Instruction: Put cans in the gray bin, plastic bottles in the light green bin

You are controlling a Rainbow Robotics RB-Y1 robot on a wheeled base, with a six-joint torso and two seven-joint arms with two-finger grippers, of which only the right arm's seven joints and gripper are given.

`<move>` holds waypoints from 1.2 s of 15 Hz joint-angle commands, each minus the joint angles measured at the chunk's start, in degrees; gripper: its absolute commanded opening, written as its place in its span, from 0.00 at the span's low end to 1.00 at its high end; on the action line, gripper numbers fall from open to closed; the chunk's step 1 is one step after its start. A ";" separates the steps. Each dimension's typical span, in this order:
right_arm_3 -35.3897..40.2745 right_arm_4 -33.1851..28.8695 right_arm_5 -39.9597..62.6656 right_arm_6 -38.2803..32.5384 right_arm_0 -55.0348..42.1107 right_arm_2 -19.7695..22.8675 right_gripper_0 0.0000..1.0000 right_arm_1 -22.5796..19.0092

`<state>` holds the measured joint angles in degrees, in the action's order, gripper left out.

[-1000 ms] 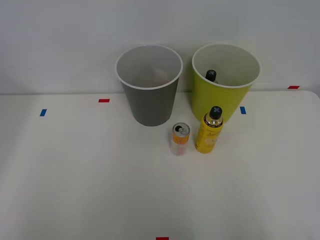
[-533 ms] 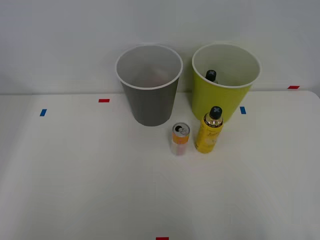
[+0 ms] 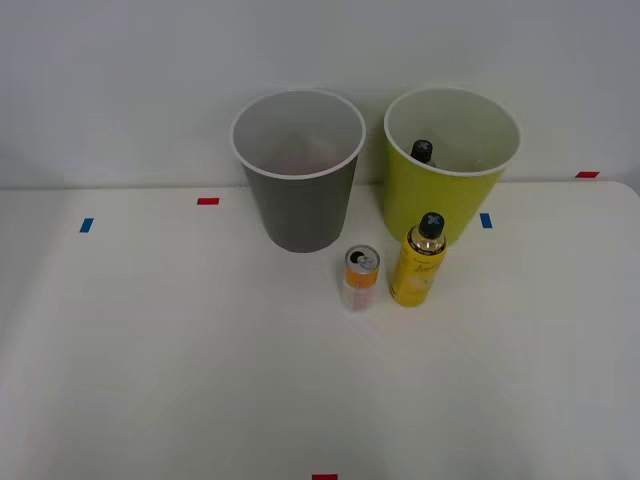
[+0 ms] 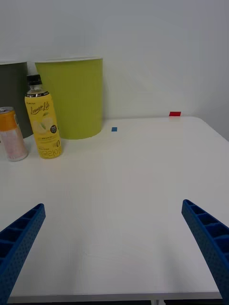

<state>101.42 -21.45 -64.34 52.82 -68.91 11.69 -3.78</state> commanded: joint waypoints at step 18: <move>0.00 0.00 0.00 0.00 0.00 0.00 1.00 0.00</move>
<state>101.42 -21.45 -64.34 52.82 -68.91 11.69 -3.78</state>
